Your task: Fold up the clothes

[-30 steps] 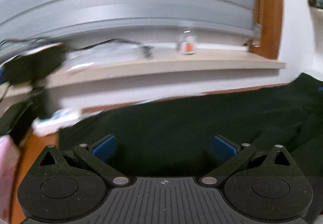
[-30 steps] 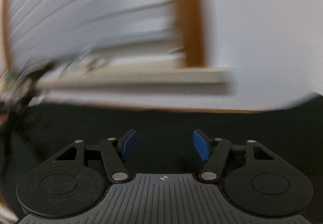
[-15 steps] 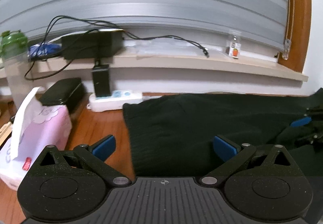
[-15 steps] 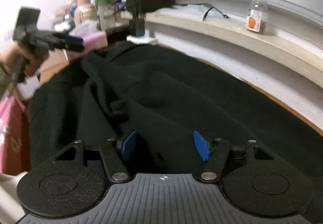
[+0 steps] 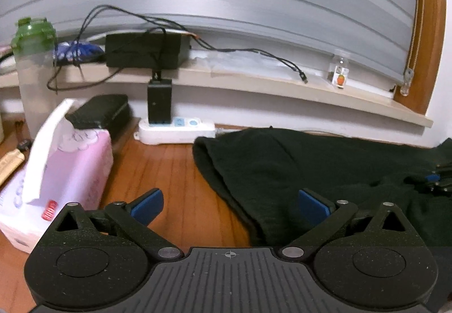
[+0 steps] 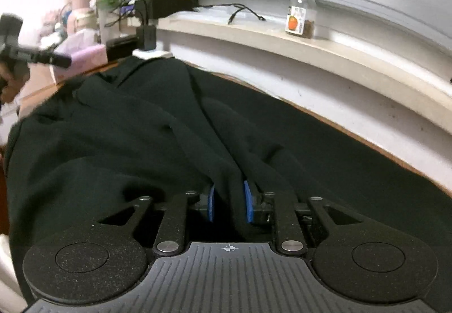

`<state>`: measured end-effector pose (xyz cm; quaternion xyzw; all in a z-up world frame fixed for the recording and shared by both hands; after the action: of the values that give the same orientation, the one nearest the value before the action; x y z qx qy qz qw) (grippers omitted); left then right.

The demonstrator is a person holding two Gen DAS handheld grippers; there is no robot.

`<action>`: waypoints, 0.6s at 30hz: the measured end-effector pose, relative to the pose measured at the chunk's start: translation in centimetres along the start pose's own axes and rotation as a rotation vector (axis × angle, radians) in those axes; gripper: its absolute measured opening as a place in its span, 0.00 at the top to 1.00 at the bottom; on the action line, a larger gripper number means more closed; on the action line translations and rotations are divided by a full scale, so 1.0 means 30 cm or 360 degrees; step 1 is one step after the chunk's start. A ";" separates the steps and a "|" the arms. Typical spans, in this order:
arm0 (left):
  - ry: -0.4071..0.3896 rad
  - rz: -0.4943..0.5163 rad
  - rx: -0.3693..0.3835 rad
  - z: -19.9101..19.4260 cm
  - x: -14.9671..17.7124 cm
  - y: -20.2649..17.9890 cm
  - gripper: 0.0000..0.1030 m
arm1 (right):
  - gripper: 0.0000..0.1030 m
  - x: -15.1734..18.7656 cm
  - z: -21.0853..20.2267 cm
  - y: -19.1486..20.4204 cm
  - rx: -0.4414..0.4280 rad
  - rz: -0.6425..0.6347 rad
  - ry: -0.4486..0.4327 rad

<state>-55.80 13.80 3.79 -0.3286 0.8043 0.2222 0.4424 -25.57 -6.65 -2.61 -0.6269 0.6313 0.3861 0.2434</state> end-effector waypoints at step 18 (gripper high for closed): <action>-0.0160 0.0169 0.0193 0.077 -0.105 -0.247 0.36 | 0.65 0.036 -0.017 -0.042 -0.0100 0.0105 -0.0125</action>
<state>-47.87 11.26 4.82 -0.2464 0.8094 0.2124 0.4890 -24.34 -7.61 -3.40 -0.5975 0.6292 0.4379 0.2354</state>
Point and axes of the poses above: each gripper's, at about its wrist camera, not at the fingertips, and z roughly the way its jaws point, y to its left, x to its underside, the point moved 5 cm from there along z, roughly the way its jaws point, and after that the axes turned 14 degrees about z, right-handed, at the moved point
